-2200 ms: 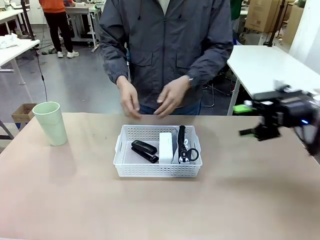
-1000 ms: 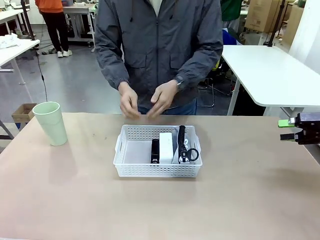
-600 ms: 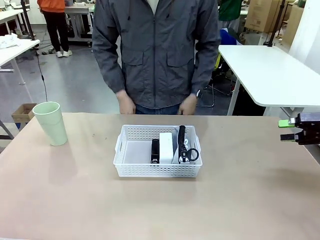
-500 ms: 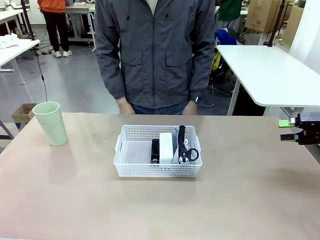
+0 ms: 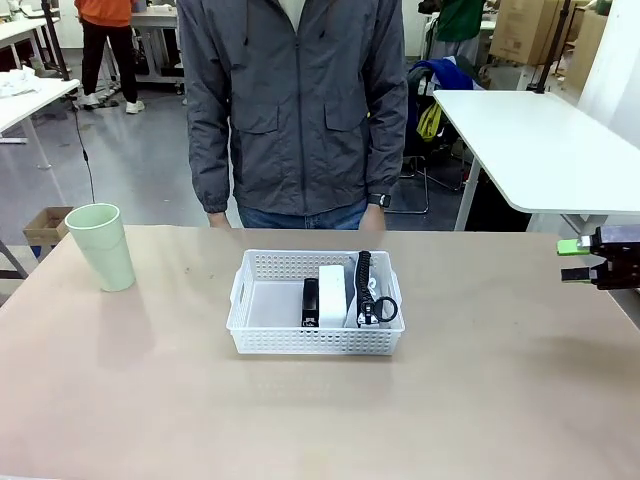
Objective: Efficiently arrange items inside the basket to fit them all.
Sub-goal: Pick up the Reusable plastic cup and place it inside the Organizing basket.
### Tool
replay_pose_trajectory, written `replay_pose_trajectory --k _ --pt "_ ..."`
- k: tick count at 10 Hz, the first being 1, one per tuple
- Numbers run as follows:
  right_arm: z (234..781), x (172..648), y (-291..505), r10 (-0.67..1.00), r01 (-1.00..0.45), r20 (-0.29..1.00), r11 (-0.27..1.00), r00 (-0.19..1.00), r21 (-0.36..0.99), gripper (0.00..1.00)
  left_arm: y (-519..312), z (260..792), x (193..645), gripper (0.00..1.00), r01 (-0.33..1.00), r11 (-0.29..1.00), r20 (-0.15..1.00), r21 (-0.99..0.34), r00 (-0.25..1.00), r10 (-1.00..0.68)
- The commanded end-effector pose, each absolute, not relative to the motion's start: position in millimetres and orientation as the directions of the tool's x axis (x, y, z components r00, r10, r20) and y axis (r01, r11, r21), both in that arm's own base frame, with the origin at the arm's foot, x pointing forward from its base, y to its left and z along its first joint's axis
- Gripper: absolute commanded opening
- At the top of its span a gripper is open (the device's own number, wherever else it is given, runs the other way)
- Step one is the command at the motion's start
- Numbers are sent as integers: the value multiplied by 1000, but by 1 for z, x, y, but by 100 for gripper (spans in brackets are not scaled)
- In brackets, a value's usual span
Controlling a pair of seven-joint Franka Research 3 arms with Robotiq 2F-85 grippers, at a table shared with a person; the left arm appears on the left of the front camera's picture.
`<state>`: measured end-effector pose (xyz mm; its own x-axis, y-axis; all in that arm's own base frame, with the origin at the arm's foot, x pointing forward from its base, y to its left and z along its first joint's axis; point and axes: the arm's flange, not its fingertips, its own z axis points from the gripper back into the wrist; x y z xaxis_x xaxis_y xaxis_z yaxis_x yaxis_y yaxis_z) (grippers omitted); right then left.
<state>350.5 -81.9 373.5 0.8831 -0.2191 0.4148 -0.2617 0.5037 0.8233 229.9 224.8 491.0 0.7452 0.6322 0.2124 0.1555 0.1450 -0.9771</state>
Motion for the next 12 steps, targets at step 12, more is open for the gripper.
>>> replay_pose_trajectory --k 12 --pt "376 350 -83 -240 -247 400 486 885 838 100 96 478 341 100 494 344 576 -798 794 196"
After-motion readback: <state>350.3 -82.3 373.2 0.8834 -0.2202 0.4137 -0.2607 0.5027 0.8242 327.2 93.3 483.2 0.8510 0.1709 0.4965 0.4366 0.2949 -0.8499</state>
